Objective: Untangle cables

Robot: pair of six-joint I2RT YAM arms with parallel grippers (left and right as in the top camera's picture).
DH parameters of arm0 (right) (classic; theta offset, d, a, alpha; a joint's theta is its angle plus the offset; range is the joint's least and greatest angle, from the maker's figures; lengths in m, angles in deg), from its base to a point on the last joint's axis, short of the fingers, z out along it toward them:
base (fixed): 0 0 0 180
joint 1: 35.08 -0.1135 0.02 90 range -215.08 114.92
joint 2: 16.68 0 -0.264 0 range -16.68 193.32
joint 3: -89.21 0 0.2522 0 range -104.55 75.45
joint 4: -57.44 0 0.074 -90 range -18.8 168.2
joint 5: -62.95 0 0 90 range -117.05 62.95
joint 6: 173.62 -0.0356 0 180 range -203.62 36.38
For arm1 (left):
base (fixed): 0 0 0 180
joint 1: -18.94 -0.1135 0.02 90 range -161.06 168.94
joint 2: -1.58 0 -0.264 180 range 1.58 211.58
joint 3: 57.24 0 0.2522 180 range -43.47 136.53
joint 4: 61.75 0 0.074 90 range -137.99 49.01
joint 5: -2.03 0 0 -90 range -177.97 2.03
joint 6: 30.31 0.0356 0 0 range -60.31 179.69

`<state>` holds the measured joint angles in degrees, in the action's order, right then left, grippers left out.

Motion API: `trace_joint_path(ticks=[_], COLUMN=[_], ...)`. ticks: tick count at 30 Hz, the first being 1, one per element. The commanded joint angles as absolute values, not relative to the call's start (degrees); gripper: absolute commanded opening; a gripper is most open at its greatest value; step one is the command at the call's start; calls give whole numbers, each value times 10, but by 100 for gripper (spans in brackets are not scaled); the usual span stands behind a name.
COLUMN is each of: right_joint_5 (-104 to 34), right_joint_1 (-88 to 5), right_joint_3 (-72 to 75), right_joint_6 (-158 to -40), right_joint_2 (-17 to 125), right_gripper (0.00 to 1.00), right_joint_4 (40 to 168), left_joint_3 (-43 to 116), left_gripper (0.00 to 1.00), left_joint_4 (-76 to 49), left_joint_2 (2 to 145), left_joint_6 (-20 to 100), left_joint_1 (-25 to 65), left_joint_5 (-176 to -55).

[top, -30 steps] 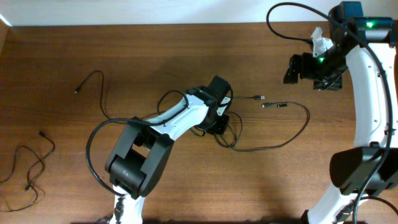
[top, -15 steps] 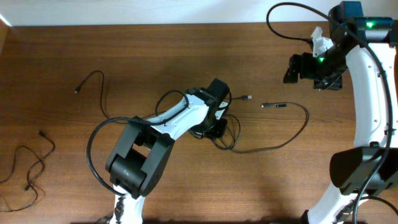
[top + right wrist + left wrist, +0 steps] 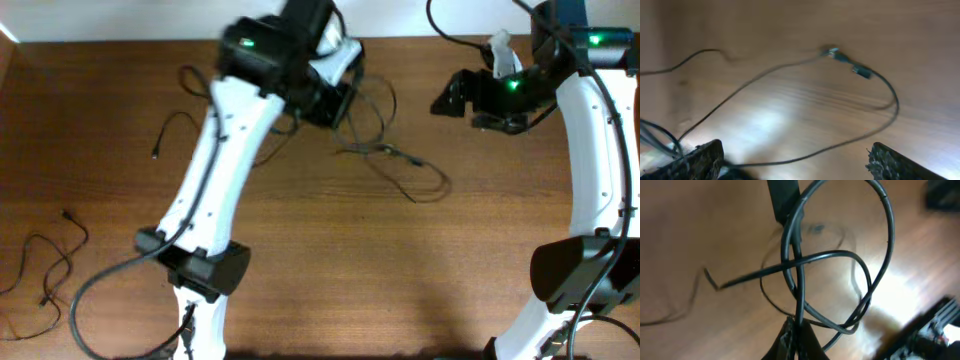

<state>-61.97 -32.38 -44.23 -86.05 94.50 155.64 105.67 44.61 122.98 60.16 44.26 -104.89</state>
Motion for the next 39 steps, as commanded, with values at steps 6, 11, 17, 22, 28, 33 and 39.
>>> trace_joint_path(ticks=[6,11,17,22,28,33,39], right_joint_5=[-915,-722,-436,-339,-341,-293,-440], right_joint_1=[-345,-413,-460,-399,-319,-316,-327], right_joint_3=[-451,-451,-442,-436,-436,-436,-436], right_joint_6=[-718,-842,-1082,-1146,-1118,-1081,-927], right_joint_2=[933,934,935,950,991,991,991], right_gripper=[92,96,96,96,98,99,99], right_joint_4=[1530,1473,1344,1348,1424,1482,1542], left_joint_3=[1126,1126,1126,1127,1127,1127,1127], left_gripper=[0,0,0,0,0,0,0], left_joint_4=[435,428,456,486,485,466,439], left_joint_2=[1228,1228,1227,1193,1107,1051,1044], left_joint_6=[590,559,559,602,615,552,518], left_joint_1=[424,424,428,421,370,280,229], left_joint_5=[-1056,-1058,-1136,-1154,-1088,-872,-846])
